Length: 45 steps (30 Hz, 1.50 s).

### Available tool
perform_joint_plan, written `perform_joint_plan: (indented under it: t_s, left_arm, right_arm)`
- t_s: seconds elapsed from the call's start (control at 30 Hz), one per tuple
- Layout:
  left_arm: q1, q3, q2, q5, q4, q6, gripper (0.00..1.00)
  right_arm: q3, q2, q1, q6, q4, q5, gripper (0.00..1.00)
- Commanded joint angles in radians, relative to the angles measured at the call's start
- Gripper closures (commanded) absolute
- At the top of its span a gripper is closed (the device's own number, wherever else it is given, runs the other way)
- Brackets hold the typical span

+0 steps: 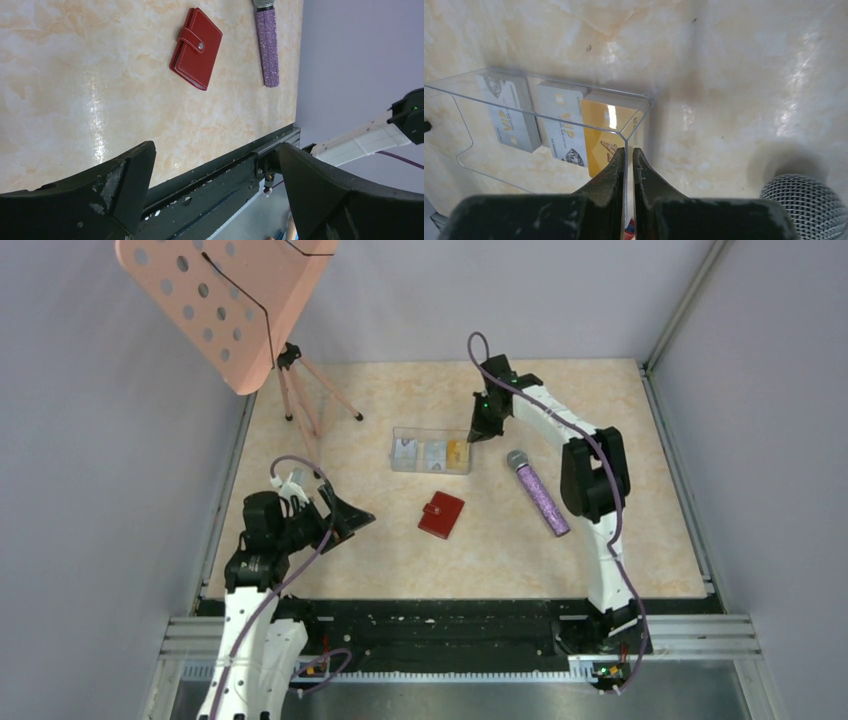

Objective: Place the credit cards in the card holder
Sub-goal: Move the storage box to the center of the board, then pick up the card holder from the center of the board.

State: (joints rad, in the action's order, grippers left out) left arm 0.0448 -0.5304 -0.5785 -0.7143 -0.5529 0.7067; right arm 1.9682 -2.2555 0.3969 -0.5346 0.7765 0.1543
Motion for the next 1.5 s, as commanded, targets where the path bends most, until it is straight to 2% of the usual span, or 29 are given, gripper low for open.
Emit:
perform_joint_plan:
  t_s: [0.0, 0.3, 0.5, 0.63, 0.67, 0.8, 0.87, 0.97, 1.1, 1.23, 1.3, 1.37, 1.47]
  left_arm:
    - [-0.001, 0.029, -0.014, 0.046, -0.007, 0.026, 0.01]
    - [-0.010, 0.063, -0.140, 0.029, 0.007, 0.035, 0.05]
    - [-0.040, 0.064, -0.158, 0.056, 0.014, 0.045, 0.07]
    - [-0.121, 0.079, -0.152, 0.068, 0.068, 0.091, 0.07]
    - [-0.148, 0.083, -0.151, 0.076, 0.089, 0.106, 0.07]
    - [-0.327, 0.086, -0.166, 0.169, 0.169, 0.168, 0.07]
    - [-0.410, 0.084, -0.201, 0.212, 0.224, 0.195, 0.09]
    - [-0.514, 0.072, -0.290, 0.254, 0.294, 0.219, 0.12]
    - [-0.603, 0.026, -0.427, 0.337, 0.328, 0.213, 0.18]
    - [-0.668, 0.014, -0.538, 0.402, 0.424, 0.220, 0.32]
    - [-0.696, 0.013, -0.589, 0.439, 0.467, 0.229, 0.40]
    - [-0.717, 0.010, -0.622, 0.481, 0.499, 0.235, 0.43]
    - [-0.750, 0.010, -0.665, 0.537, 0.542, 0.235, 0.45]
  right_arm:
    - [-0.107, 0.098, 0.069, -0.008, -0.007, 0.048, 1.00]
    - [-0.379, 0.281, 0.148, -0.072, -0.133, 0.080, 1.00]
    - [-0.457, 0.333, 0.200, -0.088, -0.147, 0.085, 1.00]
    - [-0.489, 0.369, 0.211, -0.096, -0.167, 0.082, 0.99]
    - [-0.493, 0.382, 0.211, -0.094, -0.180, 0.089, 0.97]
    - [-0.541, 0.479, 0.211, -0.101, -0.235, 0.100, 0.61]
    - [-0.610, 0.553, 0.210, -0.118, -0.262, 0.087, 0.49]
    - [-0.738, 0.681, 0.211, -0.164, -0.327, 0.082, 0.38]
    - [-0.990, 0.832, 0.211, -0.244, -0.456, 0.125, 0.36]
    - [-1.223, 0.926, 0.211, -0.318, -0.642, 0.177, 0.36]
    - [-1.306, 0.925, 0.210, -0.348, -0.747, 0.214, 0.36]
    - [-1.353, 0.895, 0.211, -0.366, -0.840, 0.247, 0.36]
    - [-1.367, 0.832, 0.211, -0.366, -0.884, 0.263, 0.37]
